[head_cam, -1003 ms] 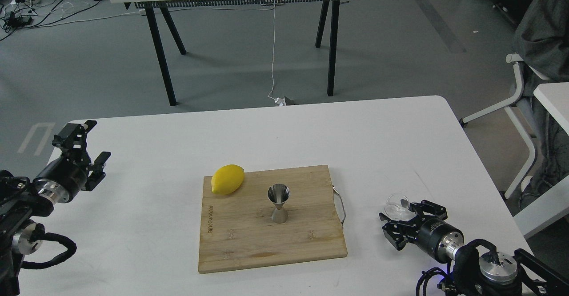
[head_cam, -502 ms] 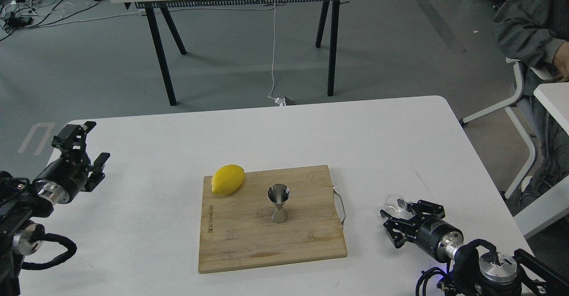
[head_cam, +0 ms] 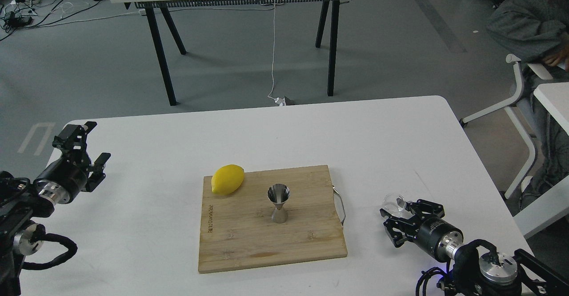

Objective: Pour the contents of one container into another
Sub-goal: 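Close the right gripper around the clear glass cup, then lift the glass cup with the right gripper and move it over the jigger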

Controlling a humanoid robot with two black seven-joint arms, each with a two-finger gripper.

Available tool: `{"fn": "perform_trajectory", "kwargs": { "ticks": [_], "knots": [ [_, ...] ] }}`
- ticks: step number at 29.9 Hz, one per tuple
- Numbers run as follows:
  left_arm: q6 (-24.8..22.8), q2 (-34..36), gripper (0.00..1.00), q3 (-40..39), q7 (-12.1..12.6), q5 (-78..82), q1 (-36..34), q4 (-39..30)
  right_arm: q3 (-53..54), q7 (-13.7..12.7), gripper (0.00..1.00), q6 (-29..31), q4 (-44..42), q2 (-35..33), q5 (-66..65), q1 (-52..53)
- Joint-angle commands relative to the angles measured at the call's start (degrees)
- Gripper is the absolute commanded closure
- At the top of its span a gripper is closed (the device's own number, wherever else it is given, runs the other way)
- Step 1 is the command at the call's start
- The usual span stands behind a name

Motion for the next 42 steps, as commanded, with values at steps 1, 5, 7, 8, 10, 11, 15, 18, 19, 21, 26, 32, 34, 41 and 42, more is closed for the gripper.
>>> {"fn": "perform_trajectory", "kwargs": {
  "ticks": [1,5,7,8,10,11,15,18,19,21,26,32,34,41,42],
  "knots": [
    [0.00,0.00,0.00,0.02,0.00,0.03,0.00,0.00,0.09,0.00,0.57,0.38,0.33,0.09,-0.48,0.37],
    [0.00,-0.09,0.00,0.02,0.00,0.03,0.00,0.00,0.36,0.00,0.57,0.47,0.59,0.00,-0.84,0.72],
    [0.00,-0.17,0.00,0.02,0.00,0.03,0.00,0.00,0.36,0.00,0.57,0.47,0.77,-0.09,-1.10,1.42],
    [0.00,-0.26,0.00,0.02,0.00,0.03,0.00,0.00,0.36,0.00,0.57,0.38,0.77,-0.18,-1.54,2.12],
    [0.00,-0.44,0.00,0.02,0.00,0.03,0.00,0.00,0.36,-0.09,0.57,0.29,0.77,-0.09,-2.33,3.35],
    [0.00,-0.44,0.00,0.02,0.00,0.03,0.00,0.00,0.36,-0.09,0.57,0.29,0.77,0.00,-2.51,4.05],
    [0.00,-0.79,0.00,0.02,0.00,0.03,0.00,0.00,0.18,-0.09,0.57,-0.06,1.30,0.17,-3.29,7.04],
    [0.00,-0.88,0.00,0.02,0.00,0.12,0.00,0.00,0.09,-0.09,0.58,-0.41,1.82,0.17,-5.66,9.06],
    [0.00,-0.88,0.00,0.02,0.00,0.12,0.00,0.00,0.01,-0.18,0.58,-0.41,1.83,0.26,-6.45,9.94],
    [0.00,-0.88,0.00,0.02,0.00,0.12,0.00,0.00,-1.39,-0.27,0.58,-0.41,1.83,1.05,-8.04,11.96],
    [0.00,-0.88,0.00,0.02,0.00,0.12,0.00,0.00,-8.07,-0.27,0.58,-0.32,1.39,1.76,-11.90,17.93],
    [0.00,-0.97,0.00,0.02,0.00,0.20,0.00,0.08,-13.79,-0.27,0.58,-0.41,1.74,4.22,-14.81,23.39],
    [0.00,-1.05,0.00,0.02,0.00,0.12,0.00,0.43,-14.76,-0.27,0.58,-0.41,1.91,4.22,-14.90,24.79],
    [0.00,-1.67,0.00,0.02,0.00,0.20,0.00,1.75,-18.62,-0.27,0.58,-0.06,1.91,4.13,-17.61,29.01],
    [0.00,-1.67,0.00,0.11,0.00,0.20,0.00,1.75,-19.32,-0.27,0.58,-0.06,1.91,4.13,-18.15,29.63]
  ]
}}
